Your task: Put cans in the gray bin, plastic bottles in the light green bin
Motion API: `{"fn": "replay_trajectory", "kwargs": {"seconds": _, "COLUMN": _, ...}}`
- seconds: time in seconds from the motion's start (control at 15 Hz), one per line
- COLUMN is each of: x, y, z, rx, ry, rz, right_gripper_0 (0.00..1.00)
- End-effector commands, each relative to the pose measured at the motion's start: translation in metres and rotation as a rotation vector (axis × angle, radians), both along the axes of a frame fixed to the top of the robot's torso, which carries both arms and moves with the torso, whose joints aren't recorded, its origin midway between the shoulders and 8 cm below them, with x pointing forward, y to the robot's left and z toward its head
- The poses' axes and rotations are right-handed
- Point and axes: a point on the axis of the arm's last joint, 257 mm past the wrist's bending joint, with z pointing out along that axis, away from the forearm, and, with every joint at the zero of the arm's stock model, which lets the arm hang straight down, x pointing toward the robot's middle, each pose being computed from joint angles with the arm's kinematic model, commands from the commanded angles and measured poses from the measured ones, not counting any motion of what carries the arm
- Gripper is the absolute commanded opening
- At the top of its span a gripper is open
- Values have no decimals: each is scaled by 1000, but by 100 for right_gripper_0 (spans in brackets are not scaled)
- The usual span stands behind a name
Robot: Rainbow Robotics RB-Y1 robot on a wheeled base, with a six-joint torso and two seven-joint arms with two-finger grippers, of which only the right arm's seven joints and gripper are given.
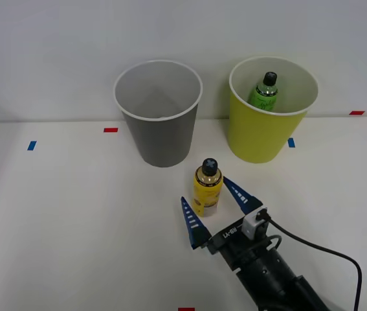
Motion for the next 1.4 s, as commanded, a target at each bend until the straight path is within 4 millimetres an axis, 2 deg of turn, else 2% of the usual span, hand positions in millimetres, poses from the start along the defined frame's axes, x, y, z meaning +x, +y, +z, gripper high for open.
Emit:
{"fn": "replay_trajectory", "kwargs": {"seconds": 0.07, "x": 7, "y": 7, "z": 3, "rx": -14, "ry": 0, "rz": 8, "right_gripper_0": 100}}
{"fn": "replay_trajectory", "kwargs": {"seconds": 0.53, "x": 30, "y": 13, "z": 9, "rx": -32, "ry": 22, "rz": -4, "right_gripper_0": 100}}
{"fn": "replay_trajectory", "kwargs": {"seconds": 1.2, "x": 32, "y": 10, "z": 8, "rx": -92, "ry": -8, "rz": -20, "right_gripper_0": 100}}
{"fn": "replay_trajectory", "kwargs": {"seconds": 1.27, "x": 32, "y": 9, "z": 7, "rx": -99, "ry": -9, "rz": -20, "right_gripper_0": 97}}
{"fn": "replay_trajectory", "kwargs": {"seconds": 1.33, "x": 31, "y": 9, "z": 6, "rx": -103, "ry": -10, "rz": -18, "right_gripper_0": 73}}
{"fn": "replay_trajectory", "kwargs": {"seconds": 1.4, "x": 31, "y": 9, "z": 6, "rx": -112, "ry": -14, "rz": -18, "right_gripper_0": 39}}
